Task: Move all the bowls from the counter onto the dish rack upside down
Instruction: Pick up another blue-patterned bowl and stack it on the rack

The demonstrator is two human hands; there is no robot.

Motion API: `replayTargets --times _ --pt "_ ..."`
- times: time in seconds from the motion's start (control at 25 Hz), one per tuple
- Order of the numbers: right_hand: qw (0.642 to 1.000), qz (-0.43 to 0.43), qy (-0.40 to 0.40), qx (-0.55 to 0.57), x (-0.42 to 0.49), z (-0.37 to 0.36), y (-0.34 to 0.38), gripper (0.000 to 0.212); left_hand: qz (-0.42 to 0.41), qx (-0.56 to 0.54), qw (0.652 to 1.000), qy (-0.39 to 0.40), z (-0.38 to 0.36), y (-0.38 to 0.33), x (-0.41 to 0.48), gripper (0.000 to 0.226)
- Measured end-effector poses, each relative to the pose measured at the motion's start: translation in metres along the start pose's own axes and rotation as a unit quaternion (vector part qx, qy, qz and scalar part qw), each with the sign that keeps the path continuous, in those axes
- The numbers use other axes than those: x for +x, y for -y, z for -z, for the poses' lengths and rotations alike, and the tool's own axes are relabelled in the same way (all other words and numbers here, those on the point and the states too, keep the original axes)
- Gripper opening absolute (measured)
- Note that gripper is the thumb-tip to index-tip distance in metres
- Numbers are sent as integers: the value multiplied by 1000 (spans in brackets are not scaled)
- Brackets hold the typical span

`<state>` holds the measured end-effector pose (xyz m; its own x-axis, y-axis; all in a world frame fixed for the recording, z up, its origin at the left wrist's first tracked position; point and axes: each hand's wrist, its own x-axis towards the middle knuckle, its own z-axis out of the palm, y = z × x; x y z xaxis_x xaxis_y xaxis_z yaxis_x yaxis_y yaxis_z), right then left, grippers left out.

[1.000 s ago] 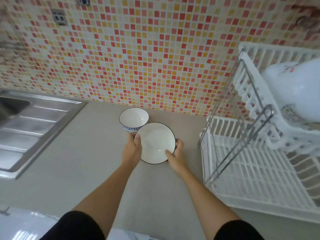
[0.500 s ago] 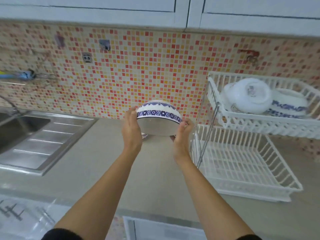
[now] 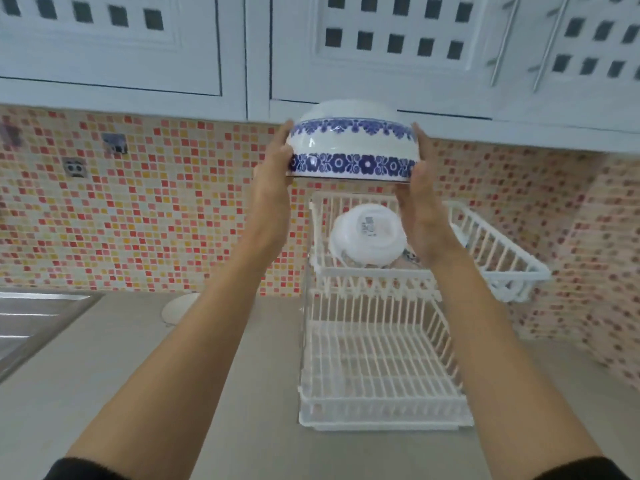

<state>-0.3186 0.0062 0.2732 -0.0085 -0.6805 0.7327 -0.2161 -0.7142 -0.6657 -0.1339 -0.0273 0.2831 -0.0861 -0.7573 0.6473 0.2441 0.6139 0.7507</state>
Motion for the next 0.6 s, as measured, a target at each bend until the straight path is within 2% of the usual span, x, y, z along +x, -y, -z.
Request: replayTargets --times 0.08,0.24,0.36,0.48,0.6 --pt "999 -14 11 -35 0 49 -1 78 8 0 999 54 -39 11 11 68" --pt "995 -30 51 -78 -6 148 -17 102 32 114 979 169 -116 32 21 89" --pt "989 -64 82 -110 0 205 -41 106 51 177 955 234 -149 55 37 105" --pt "965 -103 122 -210 10 247 -65 115 68 295 909 287 -180 76 57 121" --pt "941 -129 154 -273 17 263 -87 118 77 414 842 337 -200 85 71 114"
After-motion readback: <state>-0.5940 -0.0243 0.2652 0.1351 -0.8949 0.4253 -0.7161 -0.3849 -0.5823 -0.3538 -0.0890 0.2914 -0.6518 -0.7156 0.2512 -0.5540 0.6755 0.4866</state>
